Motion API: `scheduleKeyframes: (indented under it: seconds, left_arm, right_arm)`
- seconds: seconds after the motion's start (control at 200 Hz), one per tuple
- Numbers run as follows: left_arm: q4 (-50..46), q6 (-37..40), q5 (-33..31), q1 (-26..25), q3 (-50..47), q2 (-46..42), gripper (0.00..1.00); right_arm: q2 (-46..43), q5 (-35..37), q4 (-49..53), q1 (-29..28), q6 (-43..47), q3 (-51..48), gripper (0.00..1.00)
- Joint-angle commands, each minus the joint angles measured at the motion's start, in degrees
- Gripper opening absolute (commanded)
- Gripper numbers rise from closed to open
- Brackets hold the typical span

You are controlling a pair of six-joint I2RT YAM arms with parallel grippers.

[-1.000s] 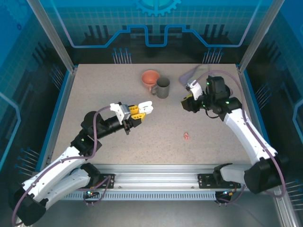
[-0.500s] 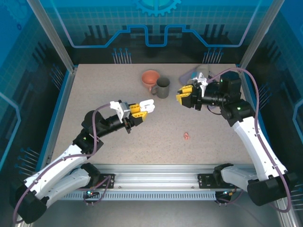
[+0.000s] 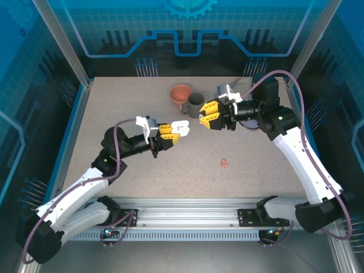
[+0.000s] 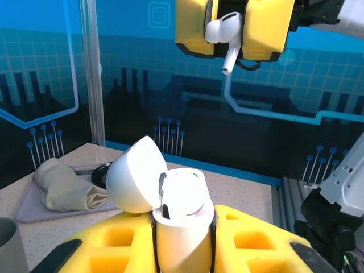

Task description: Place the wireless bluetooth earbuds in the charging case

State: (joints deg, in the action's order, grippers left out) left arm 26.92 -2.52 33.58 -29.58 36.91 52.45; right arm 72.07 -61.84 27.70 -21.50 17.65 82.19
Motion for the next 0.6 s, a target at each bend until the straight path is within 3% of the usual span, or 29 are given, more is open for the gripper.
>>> scheduleKeyframes:
  seconds: [0.0,0.29,0.595]
  left_arm:
    - [2.5,-1.4,7.2,1.6,3.2,0.3,0.0]
    - [-0.7,-0.2,15.5,2.9,6.7,3.2,0.0]
    - [-0.5,-0.8,15.8,2.9,7.3,4.1,0.0]
  right_arm:
    - [1.9,-3.7,6.5,-1.2,6.3,3.0,0.29]
    - [5.1,-3.7,12.1,-3.2,12.4,6.6,0.29]
    - [6.2,-3.7,13.7,-5.3,14.4,7.5,0.29]
